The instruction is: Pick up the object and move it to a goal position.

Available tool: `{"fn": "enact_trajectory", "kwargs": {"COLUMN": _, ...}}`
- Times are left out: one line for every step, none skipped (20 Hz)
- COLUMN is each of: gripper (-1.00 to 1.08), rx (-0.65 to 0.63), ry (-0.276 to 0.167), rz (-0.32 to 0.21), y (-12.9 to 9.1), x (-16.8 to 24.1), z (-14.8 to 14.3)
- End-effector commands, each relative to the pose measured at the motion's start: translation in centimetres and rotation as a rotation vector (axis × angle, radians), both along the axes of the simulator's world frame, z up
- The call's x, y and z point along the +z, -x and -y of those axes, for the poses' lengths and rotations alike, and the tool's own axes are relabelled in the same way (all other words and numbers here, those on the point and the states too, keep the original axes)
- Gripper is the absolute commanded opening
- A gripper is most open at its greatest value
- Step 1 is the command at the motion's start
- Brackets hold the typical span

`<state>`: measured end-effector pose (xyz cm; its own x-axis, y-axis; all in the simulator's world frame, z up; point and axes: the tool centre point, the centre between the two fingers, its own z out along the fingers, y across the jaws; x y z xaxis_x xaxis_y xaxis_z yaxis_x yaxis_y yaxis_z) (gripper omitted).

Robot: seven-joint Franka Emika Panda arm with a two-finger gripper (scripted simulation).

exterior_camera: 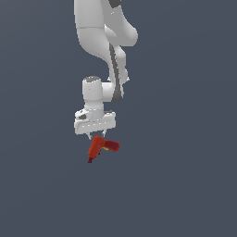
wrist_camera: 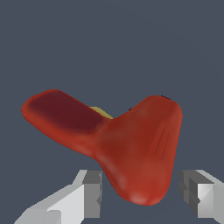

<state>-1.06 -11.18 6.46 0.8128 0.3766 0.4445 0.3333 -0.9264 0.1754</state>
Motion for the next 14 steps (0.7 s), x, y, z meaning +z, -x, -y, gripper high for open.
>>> {"fn": "enact_trajectory", "kwargs": {"gripper": -1.0, "rx": -0.001, "ry": 0.002, "rz": 0.003, "y": 0.0, "x": 0.6, "z": 1.4}}
{"fn": "enact_trajectory", "kwargs": {"gripper": -1.0, "rx": -0.001, "ry": 0.002, "rz": 0.003, "y": 0.0, "x": 0.7, "z": 1.8}}
{"fn": "enact_trajectory", "kwargs": {"gripper": -1.0, "rx": -0.001, "ry": 0.002, "rz": 0.003, "y": 0.0, "x": 0.8, "z": 2.1}}
{"fn": "enact_trajectory", "kwargs": {"gripper": -1.0, "rx": -0.001, "ry": 0.002, "rz": 0.003, "y": 0.0, "x": 0.9, "z": 2.5}}
{"fn": "enact_trajectory", "kwargs": {"gripper": -1.0, "rx": -0.001, "ry": 0.002, "rz": 0.003, "y": 0.0, "x": 1.1, "z": 2.8}}
{"fn": "enact_trajectory", "kwargs": {"gripper": -1.0, "rx": -0.001, "ry": 0.002, "rz": 0.003, "y": 0.0, "x": 1.1, "z": 3.0}}
{"fn": "enact_trajectory", "kwargs": {"gripper": -1.0, "rx": -0.001, "ry": 0.002, "rz": 0.003, "y": 0.0, "x": 1.2, "z": 3.3}}
{"fn": "enact_trajectory", "kwargs": {"gripper": -1.0, "rx": -0.001, "ry": 0.002, "rz": 0.003, "y": 0.0, "x": 1.3, "z": 3.5}}
{"fn": "enact_trajectory", "kwargs": {"gripper": -1.0, "rx": -0.001, "ry": 0.002, "rz": 0.003, "y": 0.0, "x": 1.3, "z": 3.7}}
{"fn": "enact_trajectory", "kwargs": {"gripper": -1.0, "rx": -0.001, "ry": 0.001, "rz": 0.003, "y": 0.0, "x": 1.4, "z": 3.8}}
{"fn": "enact_trajectory", "kwargs": {"gripper": -1.0, "rx": -0.001, "ry": 0.001, "rz": 0.003, "y": 0.0, "x": 1.4, "z": 3.9}}
{"fn": "enact_trajectory", "kwargs": {"gripper": -1.0, "rx": -0.001, "ry": 0.001, "rz": 0.003, "y": 0.0, "x": 1.4, "z": 4.0}}
{"fn": "enact_trajectory", "kwargs": {"gripper": -1.0, "rx": -0.001, "ry": 0.001, "rz": 0.003, "y": 0.0, "x": 1.4, "z": 4.0}}
{"fn": "enact_trajectory", "kwargs": {"gripper": -1.0, "rx": -0.001, "ry": 0.001, "rz": 0.003, "y": 0.0, "x": 1.5, "z": 4.0}}
